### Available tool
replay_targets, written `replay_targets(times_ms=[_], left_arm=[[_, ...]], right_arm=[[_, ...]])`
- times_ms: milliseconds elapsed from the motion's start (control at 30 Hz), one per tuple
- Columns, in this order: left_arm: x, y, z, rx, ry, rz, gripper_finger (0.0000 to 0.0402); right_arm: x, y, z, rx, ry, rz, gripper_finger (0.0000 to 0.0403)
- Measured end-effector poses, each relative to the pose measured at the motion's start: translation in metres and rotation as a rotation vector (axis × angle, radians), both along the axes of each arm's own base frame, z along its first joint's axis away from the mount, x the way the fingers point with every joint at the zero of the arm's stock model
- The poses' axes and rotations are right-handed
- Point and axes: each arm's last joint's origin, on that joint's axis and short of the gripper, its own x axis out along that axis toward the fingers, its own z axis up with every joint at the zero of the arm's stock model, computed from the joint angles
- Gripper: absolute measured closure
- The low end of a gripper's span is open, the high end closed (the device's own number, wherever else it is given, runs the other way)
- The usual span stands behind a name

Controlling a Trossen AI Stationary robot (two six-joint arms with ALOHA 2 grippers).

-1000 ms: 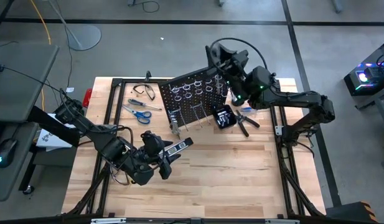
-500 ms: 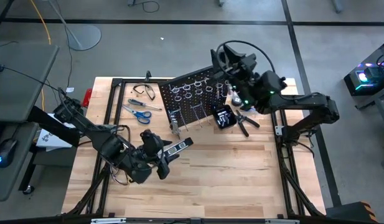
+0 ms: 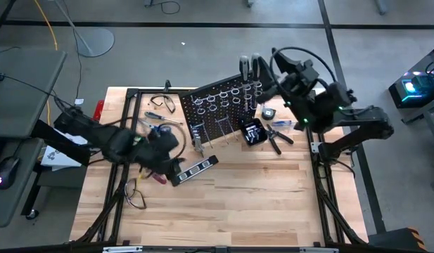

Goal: Hang tools onto peg board
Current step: Hang the gray screwdriver on the pegboard

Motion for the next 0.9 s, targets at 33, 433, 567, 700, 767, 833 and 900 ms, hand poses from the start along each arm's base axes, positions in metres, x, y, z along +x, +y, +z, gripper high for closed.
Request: replay_targets(times_ms=[33, 433, 567, 700, 767, 833, 900], left_arm=[[-0.003, 0.009, -0.008, -0.037, 0.114, 0.045, 0.0140], [-0.017, 0.105, -0.109, -0.163, 0.628, 0.146, 0.0140], [-0.025, 0.140, -0.127, -0.195, 0.658, 0.175, 0.0140], [-0.033, 0.163, -0.128, -0.188, 0.693, 0.131, 0.0140], [-0.035, 0.168, -0.128, -0.179, 0.710, 0.097, 0.0140], [-0.036, 0.170, -0.128, -0.178, 0.717, 0.063, 0.0140], [-0.036, 0.168, -0.128, -0.183, 0.720, 0.022, 0.0140]], right_arm=[[-0.003, 0.003, 0.001, -0.006, 0.007, 0.000, 0.0171], [-0.012, 0.024, 0.002, -0.003, 0.095, -0.012, 0.0171], [-0.013, 0.027, 0.002, 0.015, 0.103, -0.019, 0.0171], [-0.013, 0.028, 0.001, 0.023, 0.111, -0.028, 0.0171], [-0.013, 0.028, 0.001, 0.027, 0.115, -0.031, 0.0171], [-0.013, 0.029, 0.001, 0.040, 0.118, -0.043, 0.0171], [-0.013, 0.028, 0.000, 0.044, 0.128, -0.059, 0.0171]])
